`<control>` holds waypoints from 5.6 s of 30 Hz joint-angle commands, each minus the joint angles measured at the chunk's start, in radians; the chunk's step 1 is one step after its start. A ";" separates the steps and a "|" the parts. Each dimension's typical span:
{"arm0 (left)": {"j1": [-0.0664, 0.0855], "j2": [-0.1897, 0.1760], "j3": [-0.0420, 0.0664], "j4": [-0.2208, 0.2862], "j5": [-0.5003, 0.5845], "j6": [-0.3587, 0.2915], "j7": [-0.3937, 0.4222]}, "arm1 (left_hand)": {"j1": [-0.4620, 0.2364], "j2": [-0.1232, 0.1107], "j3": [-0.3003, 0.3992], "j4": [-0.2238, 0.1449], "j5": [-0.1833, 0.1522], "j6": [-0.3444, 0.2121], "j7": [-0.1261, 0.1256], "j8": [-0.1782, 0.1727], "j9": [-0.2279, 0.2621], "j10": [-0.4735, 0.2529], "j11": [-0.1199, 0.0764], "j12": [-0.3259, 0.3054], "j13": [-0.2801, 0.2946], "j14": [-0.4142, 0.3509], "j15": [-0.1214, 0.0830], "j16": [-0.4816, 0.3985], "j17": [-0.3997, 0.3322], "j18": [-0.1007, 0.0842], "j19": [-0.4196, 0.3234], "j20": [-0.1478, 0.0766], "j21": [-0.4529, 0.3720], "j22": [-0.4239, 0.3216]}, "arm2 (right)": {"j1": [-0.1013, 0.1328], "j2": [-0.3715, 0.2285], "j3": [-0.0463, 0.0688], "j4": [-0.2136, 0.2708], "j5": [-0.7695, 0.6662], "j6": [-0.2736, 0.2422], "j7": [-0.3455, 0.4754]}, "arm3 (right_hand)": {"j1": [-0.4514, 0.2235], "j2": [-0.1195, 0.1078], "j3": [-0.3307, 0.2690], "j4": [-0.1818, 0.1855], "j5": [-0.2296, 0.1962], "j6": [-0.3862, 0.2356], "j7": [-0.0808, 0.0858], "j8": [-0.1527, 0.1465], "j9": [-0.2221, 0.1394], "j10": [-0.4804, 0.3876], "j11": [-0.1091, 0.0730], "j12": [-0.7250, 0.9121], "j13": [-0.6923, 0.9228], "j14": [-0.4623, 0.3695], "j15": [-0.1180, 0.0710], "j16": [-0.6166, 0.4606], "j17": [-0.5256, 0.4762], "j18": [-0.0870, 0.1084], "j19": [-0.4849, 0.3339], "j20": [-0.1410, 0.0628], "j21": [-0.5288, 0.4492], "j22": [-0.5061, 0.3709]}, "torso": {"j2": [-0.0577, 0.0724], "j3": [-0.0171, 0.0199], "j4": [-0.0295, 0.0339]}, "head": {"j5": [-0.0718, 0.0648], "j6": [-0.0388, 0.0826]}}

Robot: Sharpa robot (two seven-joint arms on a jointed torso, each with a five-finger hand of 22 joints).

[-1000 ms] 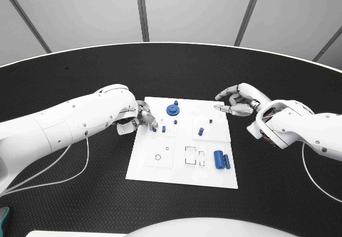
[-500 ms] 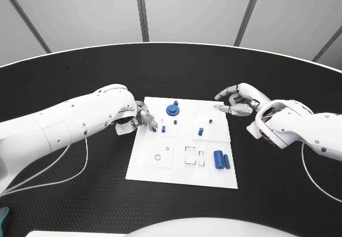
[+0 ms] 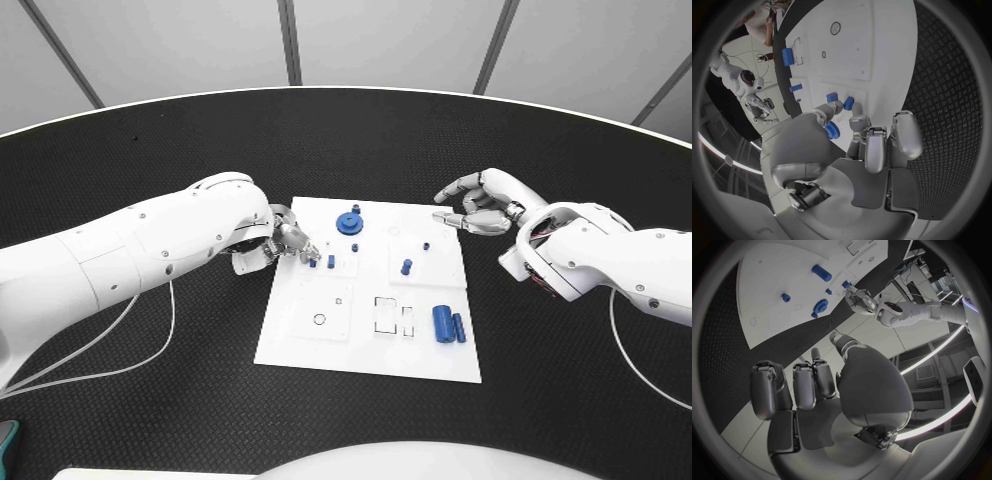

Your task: Assemble the parts on the task board

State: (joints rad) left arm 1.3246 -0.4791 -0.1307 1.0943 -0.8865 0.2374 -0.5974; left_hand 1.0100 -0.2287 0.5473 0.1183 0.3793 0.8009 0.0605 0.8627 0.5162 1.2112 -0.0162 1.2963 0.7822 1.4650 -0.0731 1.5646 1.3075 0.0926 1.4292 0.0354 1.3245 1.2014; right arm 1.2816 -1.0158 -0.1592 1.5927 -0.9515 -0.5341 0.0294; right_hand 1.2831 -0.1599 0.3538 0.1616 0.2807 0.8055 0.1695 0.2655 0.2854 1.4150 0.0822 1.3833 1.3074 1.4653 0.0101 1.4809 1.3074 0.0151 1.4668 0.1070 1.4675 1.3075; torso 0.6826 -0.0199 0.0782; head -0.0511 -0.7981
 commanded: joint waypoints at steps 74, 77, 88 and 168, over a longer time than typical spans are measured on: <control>-0.023 0.088 -0.048 -0.023 -0.324 -0.354 0.585 | 0.328 -0.023 0.075 -0.168 -0.200 0.014 0.110 -0.352 -0.316 -0.292 0.129 -0.769 -0.716 -0.228 0.110 -0.206 -0.462 0.089 -0.319 0.089 -0.359 -0.455 | -0.003 0.004 0.000 -0.001 0.000 -0.006 0.005 | -0.004 -0.007 0.010 -0.001 0.007 0.007 -0.001 0.002 -0.002 0.003 -0.003 0.000 0.074 0.061 -0.010 -0.007 0.069 0.016 0.049 -0.005 -0.008 0.163 | 0.002 0.0018 -0.0030 | -0.037 0.049; -0.024 0.096 -0.048 -0.034 -0.326 -0.344 0.568 | 0.331 -0.014 0.085 -0.171 -0.200 0.024 0.107 -0.356 -0.319 -0.279 0.125 -0.779 -0.716 -0.219 0.107 -0.199 -0.460 0.081 -0.293 0.087 -0.324 -0.415 | -0.003 0.004 0.000 0.000 0.000 -0.006 0.004 | -0.004 -0.007 0.010 -0.001 0.007 0.007 -0.001 0.002 -0.002 0.003 -0.003 0.000 0.074 0.061 -0.010 -0.007 0.069 0.016 0.049 -0.005 -0.008 0.163 | 0.001 0.0010 -0.0012 | -0.041 0.049; -0.028 0.122 -0.048 -0.065 -0.350 -0.291 0.538 | 0.328 -0.013 0.093 -0.182 -0.208 0.052 0.099 -0.361 -0.321 -0.238 0.116 -0.800 -0.715 -0.187 0.100 -0.181 -0.443 0.070 -0.258 0.081 -0.271 -0.356 | -0.002 0.005 0.000 0.002 0.000 -0.005 0.002 | -0.004 -0.007 0.010 -0.001 0.007 0.007 -0.001 0.002 -0.002 0.003 -0.003 0.000 0.074 0.061 -0.010 -0.007 0.069 0.016 0.049 -0.005 -0.008 0.163 | 0.002 -0.0004 -0.0017 | -0.043 0.048; -0.080 0.186 -0.048 -0.131 -0.441 -0.353 0.509 | 0.293 -0.032 0.065 -0.193 -0.225 0.051 0.102 -0.391 -0.330 -0.214 0.117 -0.848 -0.712 -0.119 0.099 -0.133 -0.351 0.053 -0.207 0.078 -0.192 -0.274 | -0.002 0.013 0.000 0.000 0.000 0.001 0.002 | -0.003 -0.007 0.015 0.000 0.010 0.010 -0.001 0.005 -0.004 0.007 -0.003 0.004 0.078 0.062 -0.010 -0.006 0.071 0.016 0.050 -0.006 -0.007 0.165 | 0.000 -0.0002 0.0001 | -0.056 0.033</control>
State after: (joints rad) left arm 1.2449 -0.2923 -0.1788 0.9630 -1.3278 -0.1150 -0.0896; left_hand 1.3039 -0.2549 0.6180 -0.0730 0.1582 0.8554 0.1626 0.4742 0.1826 1.0036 0.1022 0.4528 0.5610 1.3437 0.0201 1.4319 0.9584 0.1372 1.2239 0.1086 1.1325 0.9286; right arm 1.2792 -1.0032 -0.1591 1.5925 -0.9515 -0.5326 0.0316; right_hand 1.2792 -0.1639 0.3648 0.1615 0.2855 0.8056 0.1696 0.2654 0.2825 1.4150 0.0822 1.3833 1.3081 1.4686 0.0068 1.4752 1.3073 0.0152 1.4668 0.1070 1.4636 1.3073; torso 0.6832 -0.0205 0.0788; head -0.1074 -0.7658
